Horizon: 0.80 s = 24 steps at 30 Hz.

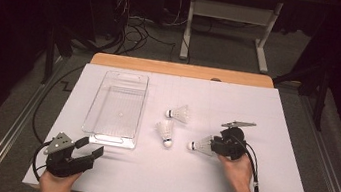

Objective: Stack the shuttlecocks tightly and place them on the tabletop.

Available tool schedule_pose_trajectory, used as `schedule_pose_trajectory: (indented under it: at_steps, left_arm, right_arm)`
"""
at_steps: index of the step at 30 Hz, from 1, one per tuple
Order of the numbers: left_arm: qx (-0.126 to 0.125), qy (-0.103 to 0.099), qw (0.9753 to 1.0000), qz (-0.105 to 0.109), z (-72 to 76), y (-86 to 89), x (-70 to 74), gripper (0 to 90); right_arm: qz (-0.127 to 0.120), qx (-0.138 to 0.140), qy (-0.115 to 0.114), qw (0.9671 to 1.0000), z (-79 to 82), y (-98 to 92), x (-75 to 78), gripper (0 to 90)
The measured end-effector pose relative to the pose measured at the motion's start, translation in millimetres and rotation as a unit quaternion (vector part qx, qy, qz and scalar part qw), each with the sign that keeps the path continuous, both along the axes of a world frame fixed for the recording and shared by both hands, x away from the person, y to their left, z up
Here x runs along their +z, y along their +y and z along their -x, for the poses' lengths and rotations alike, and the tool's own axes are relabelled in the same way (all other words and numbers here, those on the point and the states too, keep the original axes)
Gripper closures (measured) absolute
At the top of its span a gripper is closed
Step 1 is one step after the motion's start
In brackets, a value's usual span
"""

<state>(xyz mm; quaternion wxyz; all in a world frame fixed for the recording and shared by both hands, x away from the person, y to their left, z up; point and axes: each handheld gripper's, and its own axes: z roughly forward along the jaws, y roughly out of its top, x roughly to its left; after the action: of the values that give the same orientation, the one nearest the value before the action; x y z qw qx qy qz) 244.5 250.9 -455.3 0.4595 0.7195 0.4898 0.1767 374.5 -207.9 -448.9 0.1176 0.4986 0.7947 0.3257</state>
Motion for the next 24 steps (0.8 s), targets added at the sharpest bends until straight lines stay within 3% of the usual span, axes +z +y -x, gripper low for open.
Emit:
schedule_pose_trajectory:
  at_steps: [24]
  left_arm:
    - [0.000, 0.000, 1.0000, -0.001, -0.2, -0.2, -0.1, 33.0]
  right_arm:
    - [0.001, -0.004, -0.007, 1.0000, 5.9, -11.8, 3.0, 59.8]
